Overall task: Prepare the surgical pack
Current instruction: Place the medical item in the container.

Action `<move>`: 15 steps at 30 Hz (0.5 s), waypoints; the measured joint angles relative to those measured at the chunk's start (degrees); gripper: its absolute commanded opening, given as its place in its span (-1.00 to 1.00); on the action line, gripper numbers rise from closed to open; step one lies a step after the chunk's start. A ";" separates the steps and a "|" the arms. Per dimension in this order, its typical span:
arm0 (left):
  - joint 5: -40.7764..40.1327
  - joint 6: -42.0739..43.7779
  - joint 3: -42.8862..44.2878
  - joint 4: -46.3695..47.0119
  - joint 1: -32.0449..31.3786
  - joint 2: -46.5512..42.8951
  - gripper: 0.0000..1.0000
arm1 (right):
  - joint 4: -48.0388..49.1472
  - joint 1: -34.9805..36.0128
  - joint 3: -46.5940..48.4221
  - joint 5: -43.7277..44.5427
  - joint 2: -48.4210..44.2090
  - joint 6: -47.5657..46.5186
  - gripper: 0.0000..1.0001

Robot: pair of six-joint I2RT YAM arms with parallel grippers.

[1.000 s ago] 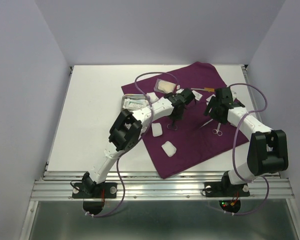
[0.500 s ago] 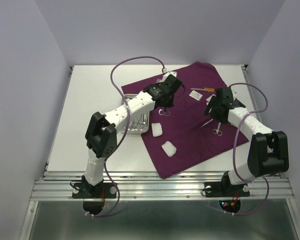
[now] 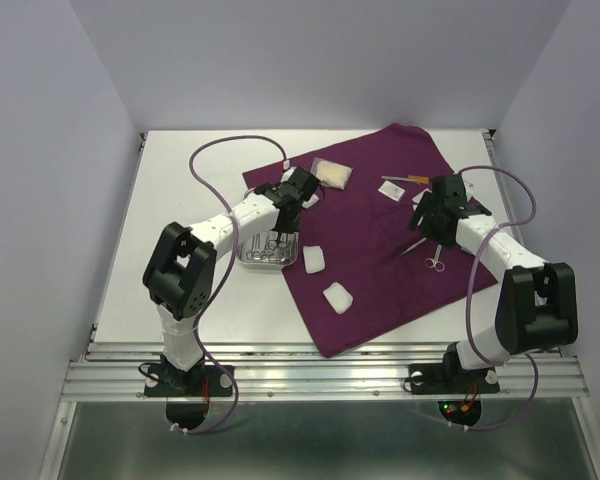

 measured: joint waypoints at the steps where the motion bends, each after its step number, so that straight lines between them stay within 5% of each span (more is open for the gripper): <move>1: 0.07 0.26 -0.85 0.22 0.46 -0.09 -0.49 | 0.02 0.00 0.00 0.00 0.00 -0.02 0.54; 5: 0.26 1.36 -1.92 0.72 1.84 -0.09 -0.08 | 0.02 0.00 0.00 -0.26 0.09 0.00 0.53; 15: 0.57 1.64 -1.49 1.05 1.86 -0.22 -0.08 | 0.09 0.00 0.00 -1.05 1.55 0.04 0.52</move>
